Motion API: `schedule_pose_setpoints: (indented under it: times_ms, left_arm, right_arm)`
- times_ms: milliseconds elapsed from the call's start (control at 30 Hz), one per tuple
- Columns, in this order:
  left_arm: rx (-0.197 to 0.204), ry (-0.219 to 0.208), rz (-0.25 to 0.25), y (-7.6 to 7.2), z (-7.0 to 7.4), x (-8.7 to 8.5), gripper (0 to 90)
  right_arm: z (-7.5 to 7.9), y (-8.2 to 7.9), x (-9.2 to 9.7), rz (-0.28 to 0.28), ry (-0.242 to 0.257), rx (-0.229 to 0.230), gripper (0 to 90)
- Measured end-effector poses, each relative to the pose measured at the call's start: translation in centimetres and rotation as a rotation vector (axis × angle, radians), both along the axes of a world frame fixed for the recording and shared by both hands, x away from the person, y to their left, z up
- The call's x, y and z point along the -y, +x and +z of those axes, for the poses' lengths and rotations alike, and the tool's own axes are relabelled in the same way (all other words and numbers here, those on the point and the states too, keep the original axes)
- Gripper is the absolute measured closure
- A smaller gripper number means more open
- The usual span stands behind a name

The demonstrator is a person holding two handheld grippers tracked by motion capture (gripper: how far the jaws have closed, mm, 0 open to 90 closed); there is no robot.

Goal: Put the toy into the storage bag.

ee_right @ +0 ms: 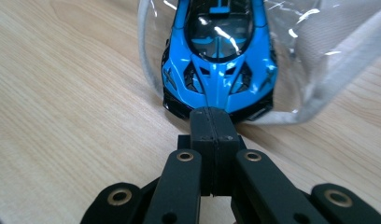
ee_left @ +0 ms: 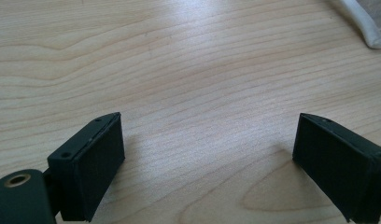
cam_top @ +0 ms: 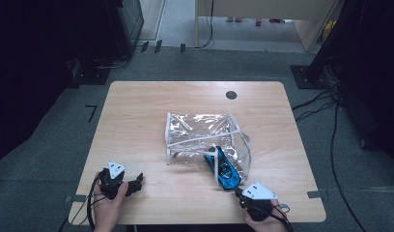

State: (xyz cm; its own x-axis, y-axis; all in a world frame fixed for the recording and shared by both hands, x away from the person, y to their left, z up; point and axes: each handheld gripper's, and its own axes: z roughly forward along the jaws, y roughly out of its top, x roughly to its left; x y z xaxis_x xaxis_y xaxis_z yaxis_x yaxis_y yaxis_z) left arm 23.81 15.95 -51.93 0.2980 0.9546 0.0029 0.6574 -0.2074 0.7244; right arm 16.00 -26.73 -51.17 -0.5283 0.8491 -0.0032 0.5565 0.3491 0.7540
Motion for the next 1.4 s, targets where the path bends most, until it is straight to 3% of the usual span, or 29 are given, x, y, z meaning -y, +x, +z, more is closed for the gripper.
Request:
schedule_pose_setpoints:
  times_ms: [300,600,1000,1400]
  left_arm:
    - [-0.001,0.002,0.001,0.0,0.0,0.0,9.1]
    - [0.0,-0.001,0.0,0.0,0.0,0.1,9.1]
    - [0.0,0.0,-0.002,0.0,0.0,0.1,9.1]
    - [0.001,0.0,-0.004,0.0,0.0,0.1,9.1]
  right_arm:
    - [0.5,1.2,-0.4,-0.018,0.045,0.02,90.0]
    - [0.2,0.4,0.7,-0.058,0.062,-0.023,90.0]
    - [0.5,1.8,-0.9,-0.045,0.063,0.02,90.0]
    - [-0.4,0.8,0.4,-0.069,0.055,-0.031,90.0]
